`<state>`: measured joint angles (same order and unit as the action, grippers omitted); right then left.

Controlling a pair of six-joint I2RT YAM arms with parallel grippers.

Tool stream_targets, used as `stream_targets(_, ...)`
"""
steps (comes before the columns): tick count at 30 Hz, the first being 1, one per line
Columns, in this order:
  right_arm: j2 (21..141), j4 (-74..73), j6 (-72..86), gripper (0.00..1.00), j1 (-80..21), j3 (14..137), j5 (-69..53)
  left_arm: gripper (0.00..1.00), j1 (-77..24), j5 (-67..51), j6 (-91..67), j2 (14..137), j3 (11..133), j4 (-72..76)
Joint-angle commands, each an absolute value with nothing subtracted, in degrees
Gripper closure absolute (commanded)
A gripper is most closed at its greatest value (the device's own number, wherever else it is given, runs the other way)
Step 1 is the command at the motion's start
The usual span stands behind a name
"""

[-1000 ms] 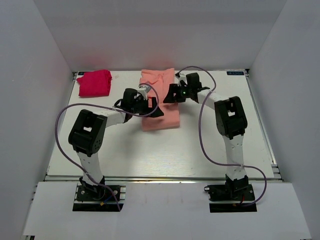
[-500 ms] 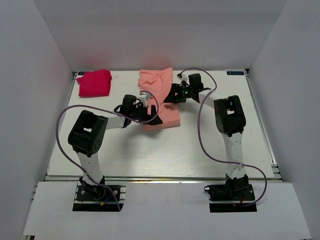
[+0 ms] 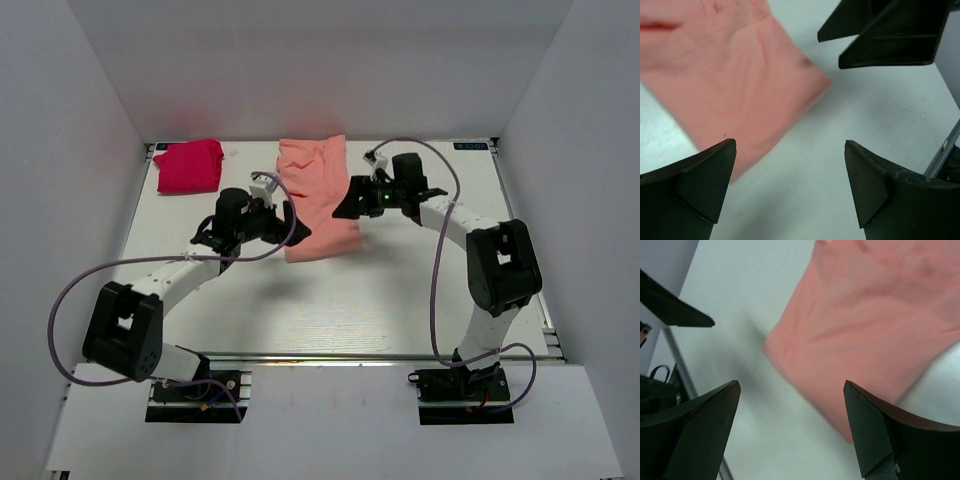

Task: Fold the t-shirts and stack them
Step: Fold the folded rectangular tshirt in 1/3 of the way, then grab one side of the 2/3 rectangular tshirt with both arms

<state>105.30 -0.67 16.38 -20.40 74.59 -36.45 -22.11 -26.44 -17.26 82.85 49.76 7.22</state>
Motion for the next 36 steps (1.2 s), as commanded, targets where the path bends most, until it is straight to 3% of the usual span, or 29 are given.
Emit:
stream_targets(1,105.29,7.62,20.47,0.1,-21.71,67.51,-44.28,0.01,-22.32,-21.8,-19.24,77.79,42.83,2.21)
stream_targets(8,113.45,18.01,25.22,0.1,-21.89,60.65,-47.39,0.01,-21.72,-18.19,-20.48,74.36,37.97,-0.79)
stream_targets(13,116.11,12.84,22.25,0.1,-22.32,62.84,-43.33,0.01,-21.18,-17.67,-20.48,74.97,37.97,-1.85)
stream_targets(20,103.13,6.07,18.46,0.1,-22.76,63.9,-38.41,0.01,-21.88,-14.59,-19.96,79.18,40.25,-2.81)
stream_targets(26,96.16,-3.31,18.11,0.1,-22.59,60.74,-24.9,0.01,-22.41,-15.21,-19.95,84.63,43.85,-1.67)
stream_targets(30,95.89,-6.15,17.49,0.1,-22.5,58.1,-20.31,0.09,-22.41,-15.73,-19.42,89.81,45.79,-1.67)
stream_targets(36,100.19,-5.98,17.31,0.18,-22.94,58.27,-22.67,0.23,-22.94,-16.79,-19.42,93.86,46.32,0.35)
